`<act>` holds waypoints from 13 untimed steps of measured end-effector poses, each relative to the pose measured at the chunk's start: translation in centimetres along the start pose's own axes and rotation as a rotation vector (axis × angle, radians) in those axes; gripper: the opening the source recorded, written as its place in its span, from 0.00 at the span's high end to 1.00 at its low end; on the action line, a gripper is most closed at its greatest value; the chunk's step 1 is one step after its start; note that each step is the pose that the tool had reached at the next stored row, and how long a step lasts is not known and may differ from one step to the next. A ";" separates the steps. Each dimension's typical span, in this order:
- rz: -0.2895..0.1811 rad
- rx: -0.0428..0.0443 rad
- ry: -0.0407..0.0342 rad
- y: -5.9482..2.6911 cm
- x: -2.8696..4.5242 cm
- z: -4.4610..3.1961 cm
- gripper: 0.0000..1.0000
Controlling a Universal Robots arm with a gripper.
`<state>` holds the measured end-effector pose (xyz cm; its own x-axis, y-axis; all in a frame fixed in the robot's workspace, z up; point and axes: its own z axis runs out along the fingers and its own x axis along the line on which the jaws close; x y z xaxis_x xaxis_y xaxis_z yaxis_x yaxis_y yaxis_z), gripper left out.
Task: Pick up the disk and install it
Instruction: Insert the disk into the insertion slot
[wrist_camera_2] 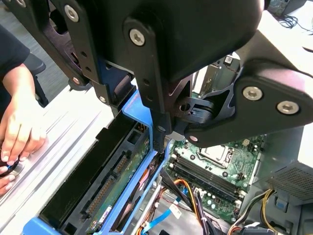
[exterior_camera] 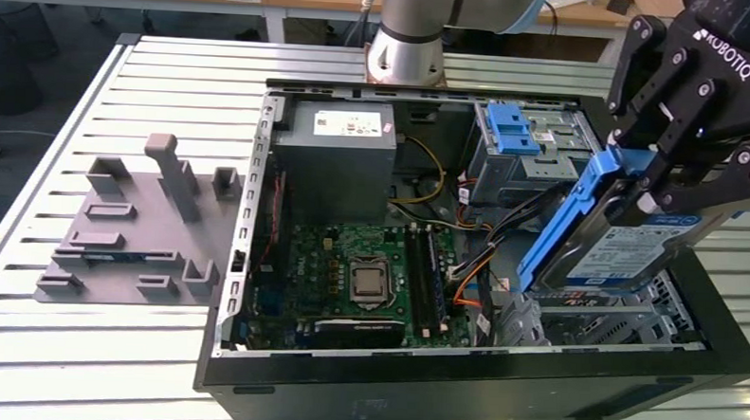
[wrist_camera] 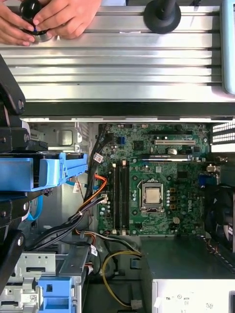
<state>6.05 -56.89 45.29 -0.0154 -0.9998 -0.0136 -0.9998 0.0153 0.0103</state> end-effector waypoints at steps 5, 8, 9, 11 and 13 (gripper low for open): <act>0.000 0.0000 0.0000 -0.56 -0.01 0.11 0.64; 0.000 0.0000 0.0000 -0.82 -0.01 0.21 0.64; 0.000 0.0000 0.0000 -0.89 -0.01 0.24 0.64; 0.000 0.0000 0.0000 -1.07 -0.01 0.30 0.64; 0.000 0.0000 0.0000 -1.26 -0.02 0.36 0.64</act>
<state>7.31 -56.89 44.92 -0.0158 -0.9998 -0.0136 -0.9998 0.0156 0.0103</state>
